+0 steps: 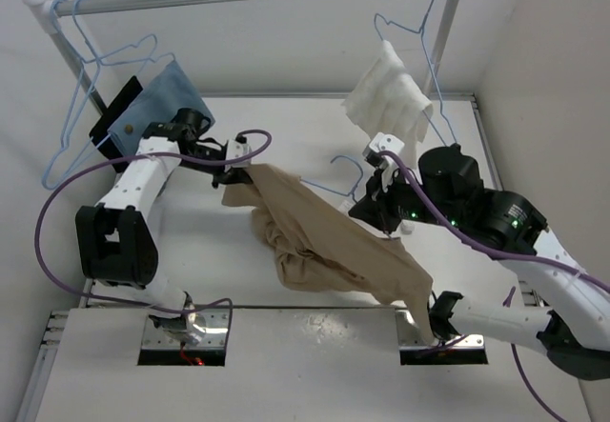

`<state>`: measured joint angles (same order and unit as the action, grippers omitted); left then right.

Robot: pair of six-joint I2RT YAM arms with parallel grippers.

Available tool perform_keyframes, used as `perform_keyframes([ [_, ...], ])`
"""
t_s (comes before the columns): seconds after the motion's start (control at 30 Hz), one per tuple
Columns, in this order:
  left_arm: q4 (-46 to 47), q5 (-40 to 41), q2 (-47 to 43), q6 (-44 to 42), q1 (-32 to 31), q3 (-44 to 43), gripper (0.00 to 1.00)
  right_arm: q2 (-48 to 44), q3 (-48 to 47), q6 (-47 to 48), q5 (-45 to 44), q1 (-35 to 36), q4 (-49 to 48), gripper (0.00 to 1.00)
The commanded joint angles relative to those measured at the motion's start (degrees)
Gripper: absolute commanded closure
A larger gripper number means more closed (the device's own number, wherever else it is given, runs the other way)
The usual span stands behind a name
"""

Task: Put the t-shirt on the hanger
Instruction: Place tshirt on hanger, then hang the hanger with tshirt onto the clothesline

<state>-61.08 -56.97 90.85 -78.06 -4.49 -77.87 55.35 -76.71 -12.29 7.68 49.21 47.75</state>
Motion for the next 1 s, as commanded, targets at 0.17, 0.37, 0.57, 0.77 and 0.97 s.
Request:
perform_keyframes([
  [0.17, 4.04, -1.72, -3.57, 4.31, 2.56, 0.96, 0.46, 3.09, -7.84, -2.11, -1.53, -0.08, -4.58, 1.00],
  [0.37, 13.57, 4.11, -10.93, 13.62, 2.56, 2.26, 0.00, 10.29, -13.71, -6.68, -3.90, 0.45, -10.83, 1.00],
  [0.57, 25.66, 18.11, -18.41, 30.68, 3.09, 7.99, 0.00, 17.23, -23.21, -9.93, -8.82, 0.45, -14.87, 1.00],
  [0.77, 26.19, 16.90, -20.45, 37.02, 3.09, 11.33, 0.00, 23.30, -32.36, -11.00, -17.41, 0.45, -15.58, 1.00],
  [0.97, 27.50, 16.36, -22.73, 36.05, 1.86, 15.72, 0.00, 31.03, -41.93, -5.03, -26.39, -0.26, -16.98, 1.00],
])
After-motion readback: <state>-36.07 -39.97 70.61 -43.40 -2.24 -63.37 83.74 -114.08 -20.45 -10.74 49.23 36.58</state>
